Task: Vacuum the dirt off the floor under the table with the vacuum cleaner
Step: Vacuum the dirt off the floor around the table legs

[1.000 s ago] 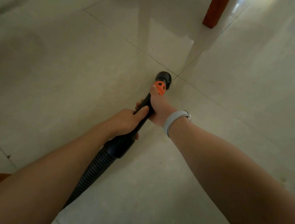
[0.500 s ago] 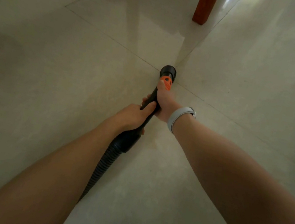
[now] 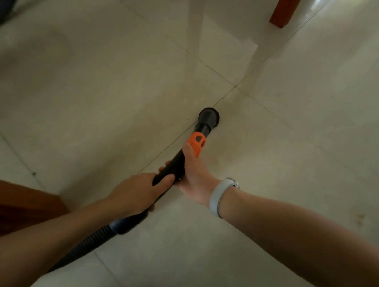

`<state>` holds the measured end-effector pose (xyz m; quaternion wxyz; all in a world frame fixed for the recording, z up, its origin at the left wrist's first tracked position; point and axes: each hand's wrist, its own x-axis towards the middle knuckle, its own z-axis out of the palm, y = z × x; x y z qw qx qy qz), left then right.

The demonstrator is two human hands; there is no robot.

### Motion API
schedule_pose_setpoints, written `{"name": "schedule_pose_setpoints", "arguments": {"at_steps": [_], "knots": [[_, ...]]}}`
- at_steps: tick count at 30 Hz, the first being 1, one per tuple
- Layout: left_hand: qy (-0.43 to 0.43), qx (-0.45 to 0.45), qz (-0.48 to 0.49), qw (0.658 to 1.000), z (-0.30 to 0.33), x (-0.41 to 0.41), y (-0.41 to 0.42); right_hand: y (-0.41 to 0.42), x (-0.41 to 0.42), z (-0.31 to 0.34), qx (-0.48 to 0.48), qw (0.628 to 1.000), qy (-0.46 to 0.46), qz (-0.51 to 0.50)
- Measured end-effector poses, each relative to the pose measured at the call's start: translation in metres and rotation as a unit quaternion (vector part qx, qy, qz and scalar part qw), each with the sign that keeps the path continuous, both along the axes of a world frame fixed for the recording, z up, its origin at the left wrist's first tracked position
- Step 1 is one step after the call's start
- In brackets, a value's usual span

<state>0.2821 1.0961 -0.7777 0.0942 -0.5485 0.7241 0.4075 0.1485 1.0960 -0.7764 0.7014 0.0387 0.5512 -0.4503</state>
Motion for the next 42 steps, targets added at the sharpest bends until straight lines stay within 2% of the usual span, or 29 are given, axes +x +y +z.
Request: {"name": "schedule_pose_setpoints", "arguments": {"at_steps": [6,11,16,22,26,29,34,37,42], "knots": [[-0.012,0.002,0.042,0.999,0.011,0.064,0.027,0.011,0.052,0.003,0.018,0.987,0.052,0.152],[0.000,-0.024,0.058,0.998,0.017,0.083,0.034,-0.003,0.059,0.011,0.033,0.978,0.039,0.201],[0.040,0.023,0.091,0.995,0.013,0.092,0.041,-0.007,0.067,0.006,0.042,0.968,0.061,0.238],[0.025,0.013,0.079,0.996,0.016,0.062,0.007,-0.035,0.050,0.014,0.024,0.971,0.117,0.209],[0.045,0.015,0.082,0.996,0.018,0.016,-0.018,-0.055,0.020,0.021,0.031,0.970,0.198,0.135],[0.038,0.018,0.082,0.996,0.011,0.003,-0.011,-0.052,0.009,0.019,0.034,0.957,0.250,0.145],[-0.005,0.093,0.085,0.992,0.003,0.046,0.026,-0.037,0.017,0.000,0.062,0.947,0.233,0.215],[-0.039,0.098,0.077,0.991,0.004,0.073,0.048,-0.028,0.034,-0.014,0.073,0.948,0.203,0.235],[0.008,0.092,0.163,0.982,0.001,0.096,0.055,-0.040,0.067,-0.011,0.055,0.937,0.181,0.294]]}}
